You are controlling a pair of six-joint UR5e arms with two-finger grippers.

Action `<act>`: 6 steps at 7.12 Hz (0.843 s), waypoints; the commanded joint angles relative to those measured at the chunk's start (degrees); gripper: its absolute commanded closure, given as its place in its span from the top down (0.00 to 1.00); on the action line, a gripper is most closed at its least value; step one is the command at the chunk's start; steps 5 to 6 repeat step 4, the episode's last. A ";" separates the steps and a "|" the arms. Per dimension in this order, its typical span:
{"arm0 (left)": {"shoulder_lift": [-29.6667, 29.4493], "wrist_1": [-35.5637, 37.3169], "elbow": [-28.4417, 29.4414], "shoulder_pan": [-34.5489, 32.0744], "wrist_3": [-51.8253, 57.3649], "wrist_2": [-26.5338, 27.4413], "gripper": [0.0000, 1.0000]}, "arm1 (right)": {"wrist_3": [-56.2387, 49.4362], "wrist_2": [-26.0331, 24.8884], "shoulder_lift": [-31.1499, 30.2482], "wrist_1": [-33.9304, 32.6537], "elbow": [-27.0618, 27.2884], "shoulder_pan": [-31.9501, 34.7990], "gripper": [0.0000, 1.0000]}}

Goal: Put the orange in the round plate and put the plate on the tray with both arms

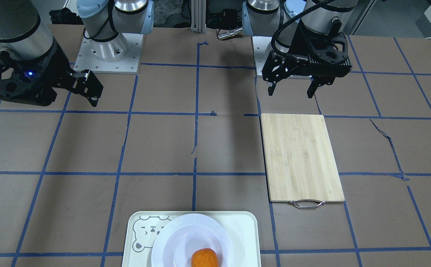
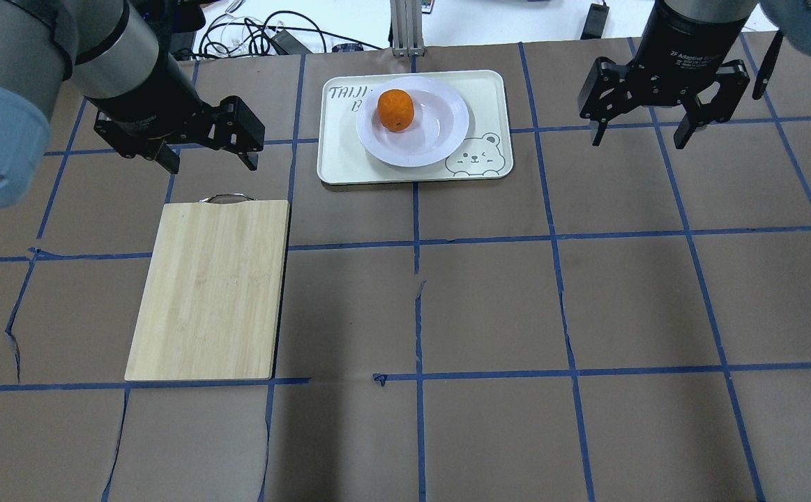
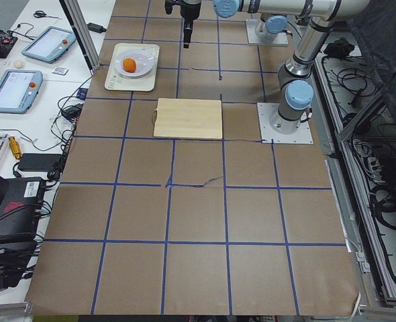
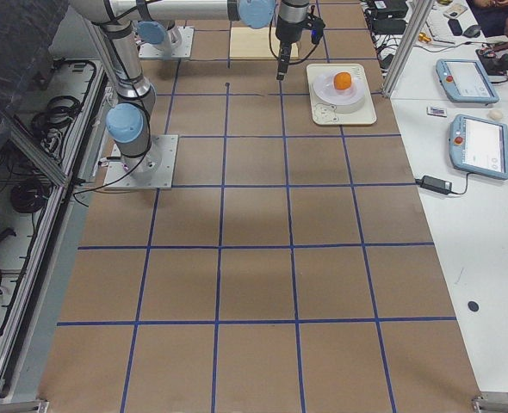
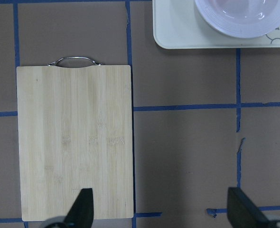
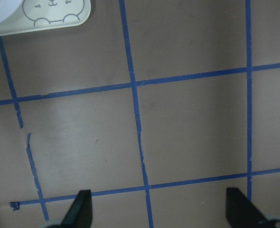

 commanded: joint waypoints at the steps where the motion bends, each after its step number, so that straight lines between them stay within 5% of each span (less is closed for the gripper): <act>1: -0.02 0.01 -0.09 -0.03 0.00 0.00 1.00 | 0.08 -0.15 -1.83 0.06 1.72 0.06 1.00; 6: -0.19 0.27 0.00 -0.03 0.00 0.00 1.00 | 0.08 -0.24 -2.19 0.15 3.30 -0.03 1.00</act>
